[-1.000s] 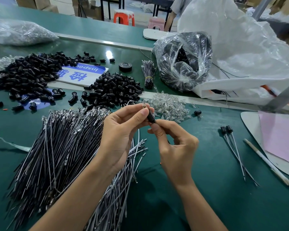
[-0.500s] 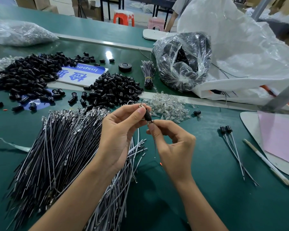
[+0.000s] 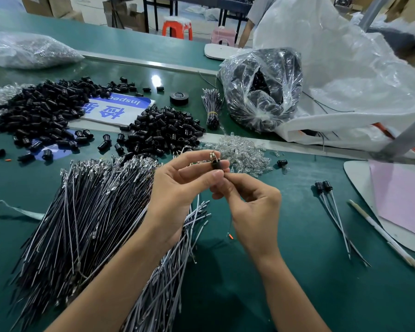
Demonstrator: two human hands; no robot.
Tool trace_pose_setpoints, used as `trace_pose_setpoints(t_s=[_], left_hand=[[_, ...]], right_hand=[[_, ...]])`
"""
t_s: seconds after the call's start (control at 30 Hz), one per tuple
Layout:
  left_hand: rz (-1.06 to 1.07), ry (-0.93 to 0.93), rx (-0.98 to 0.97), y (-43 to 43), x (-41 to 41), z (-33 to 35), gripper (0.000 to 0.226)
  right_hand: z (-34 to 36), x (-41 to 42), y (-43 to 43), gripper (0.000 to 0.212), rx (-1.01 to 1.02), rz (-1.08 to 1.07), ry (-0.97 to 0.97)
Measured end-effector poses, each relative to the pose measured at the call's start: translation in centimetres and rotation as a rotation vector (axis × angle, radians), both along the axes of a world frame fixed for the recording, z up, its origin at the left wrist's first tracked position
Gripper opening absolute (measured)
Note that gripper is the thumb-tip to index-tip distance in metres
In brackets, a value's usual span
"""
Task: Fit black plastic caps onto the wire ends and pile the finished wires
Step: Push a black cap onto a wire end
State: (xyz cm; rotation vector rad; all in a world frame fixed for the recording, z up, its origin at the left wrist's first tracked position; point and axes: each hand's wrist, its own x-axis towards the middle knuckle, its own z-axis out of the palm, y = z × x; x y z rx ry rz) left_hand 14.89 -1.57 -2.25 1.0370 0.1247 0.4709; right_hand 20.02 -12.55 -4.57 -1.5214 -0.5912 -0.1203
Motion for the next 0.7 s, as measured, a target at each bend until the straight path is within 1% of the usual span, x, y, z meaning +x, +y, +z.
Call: trace_pose_setpoints(t_s=[0.13, 0.23, 0.4, 0.57, 0.7], left_hand=[[0.075, -0.028, 0.02, 0.0, 0.0, 0.1, 0.023], [0.088, -0.048, 0.02, 0.0, -0.1, 0.4, 0.02], [0.097, -0.056, 0.0, 0.3, 0.0, 0.7, 0.03], [0.117, -0.074, 0.007, 0.3, -0.1, 0.9, 0.031], [0.157, -0.052, -0.01, 0.6, -0.1, 1.0, 0.034]], right_hand=[[0.0, -0.1, 0.1, 0.006, 0.002, 0.032, 0.03], [0.0, -0.2, 0.1, 0.005, -0.009, 0.032, 0.021], [-0.1, -0.4, 0.1, 0.006, -0.035, 0.032, -0.002], [-0.1, -0.6, 0.2, 0.009, -0.033, 0.057, 0.011], [-0.2, -1.1, 0.6, 0.012, -0.056, 0.08, 0.022]])
